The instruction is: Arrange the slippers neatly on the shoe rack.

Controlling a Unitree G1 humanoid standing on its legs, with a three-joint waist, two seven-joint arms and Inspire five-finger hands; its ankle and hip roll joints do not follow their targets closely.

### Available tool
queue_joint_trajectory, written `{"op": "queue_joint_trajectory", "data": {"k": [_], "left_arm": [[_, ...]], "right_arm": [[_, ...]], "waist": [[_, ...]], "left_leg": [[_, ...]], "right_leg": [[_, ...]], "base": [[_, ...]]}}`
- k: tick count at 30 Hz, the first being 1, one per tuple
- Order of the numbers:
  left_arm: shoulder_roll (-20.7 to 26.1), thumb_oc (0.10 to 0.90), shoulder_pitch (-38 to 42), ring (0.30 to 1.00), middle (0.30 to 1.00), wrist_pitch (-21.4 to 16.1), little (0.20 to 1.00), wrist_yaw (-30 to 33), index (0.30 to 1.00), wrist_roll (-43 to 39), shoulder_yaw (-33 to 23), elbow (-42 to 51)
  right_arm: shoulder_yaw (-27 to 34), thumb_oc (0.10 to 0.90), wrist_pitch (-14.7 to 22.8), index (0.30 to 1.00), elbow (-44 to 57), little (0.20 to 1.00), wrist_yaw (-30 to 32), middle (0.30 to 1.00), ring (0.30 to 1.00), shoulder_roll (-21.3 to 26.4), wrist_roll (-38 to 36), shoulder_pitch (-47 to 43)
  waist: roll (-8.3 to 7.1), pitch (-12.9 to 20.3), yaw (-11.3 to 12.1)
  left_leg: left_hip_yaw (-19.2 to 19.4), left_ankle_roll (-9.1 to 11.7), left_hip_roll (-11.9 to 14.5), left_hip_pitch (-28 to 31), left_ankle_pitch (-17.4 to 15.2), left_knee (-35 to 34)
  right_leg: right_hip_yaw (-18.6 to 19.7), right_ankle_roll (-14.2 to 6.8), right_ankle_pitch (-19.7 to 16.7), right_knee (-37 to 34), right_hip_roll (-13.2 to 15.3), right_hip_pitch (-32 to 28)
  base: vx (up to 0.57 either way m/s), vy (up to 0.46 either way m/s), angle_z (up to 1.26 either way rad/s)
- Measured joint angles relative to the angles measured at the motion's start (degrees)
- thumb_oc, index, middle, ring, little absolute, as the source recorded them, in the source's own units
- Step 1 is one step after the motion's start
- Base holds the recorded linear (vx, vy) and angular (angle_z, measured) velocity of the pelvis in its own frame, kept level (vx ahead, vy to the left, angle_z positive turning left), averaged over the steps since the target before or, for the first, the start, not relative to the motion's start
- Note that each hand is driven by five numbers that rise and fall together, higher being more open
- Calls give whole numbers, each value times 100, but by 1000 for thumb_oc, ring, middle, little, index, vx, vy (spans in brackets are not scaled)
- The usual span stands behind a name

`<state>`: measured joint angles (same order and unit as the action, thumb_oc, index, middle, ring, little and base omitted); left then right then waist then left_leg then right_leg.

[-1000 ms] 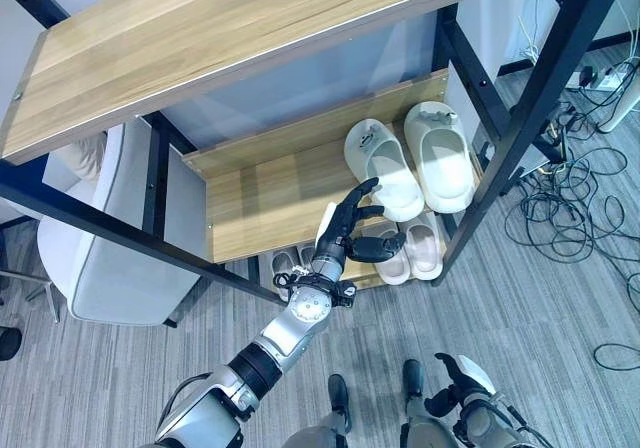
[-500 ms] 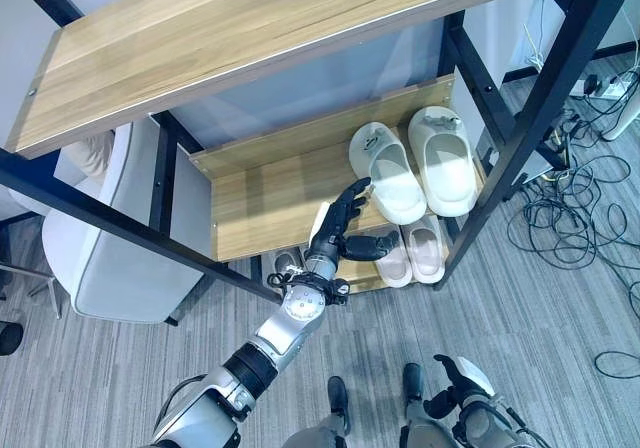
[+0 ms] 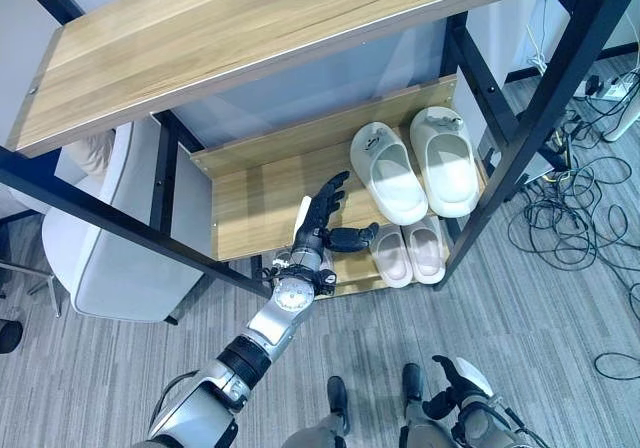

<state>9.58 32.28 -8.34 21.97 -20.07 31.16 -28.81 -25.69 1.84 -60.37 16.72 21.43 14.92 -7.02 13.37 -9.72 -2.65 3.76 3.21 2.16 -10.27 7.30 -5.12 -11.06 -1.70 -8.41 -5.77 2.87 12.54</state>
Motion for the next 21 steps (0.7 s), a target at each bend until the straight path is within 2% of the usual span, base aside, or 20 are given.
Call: {"op": "queue_joint_trajectory", "data": {"k": [5,10,21], "left_arm": [[10,800,189,900,900,-1,900,0,900,-92,-51,-150],[113,800,724,900,900,-2,900,-20,900,-549,-107,-572],[79,800,901,900,900,4,900,-145,900,-696,-37,-632]], "right_arm": [[-12,800,-34,900,-1,900,-1,900,900,2,-3,-11],[-93,800,-75,900,9,900,-1,900,900,-1,-2,-89],[-136,800,-80,900,13,900,-6,900,900,-1,-2,-111]], "waist": [[-10,-8,-28],[-11,-8,-143],[-7,-5,-226]], "left_leg": [[-6,1,-2,-33,-3,-1],[30,1,-3,-108,-11,-1],[42,0,-5,-88,-6,1]], "right_leg": [[9,3,8,1,0,30],[46,3,7,1,0,128],[47,11,34,40,3,109]], "base": [[0,0,0],[23,26,-5],[6,2,0]]}}
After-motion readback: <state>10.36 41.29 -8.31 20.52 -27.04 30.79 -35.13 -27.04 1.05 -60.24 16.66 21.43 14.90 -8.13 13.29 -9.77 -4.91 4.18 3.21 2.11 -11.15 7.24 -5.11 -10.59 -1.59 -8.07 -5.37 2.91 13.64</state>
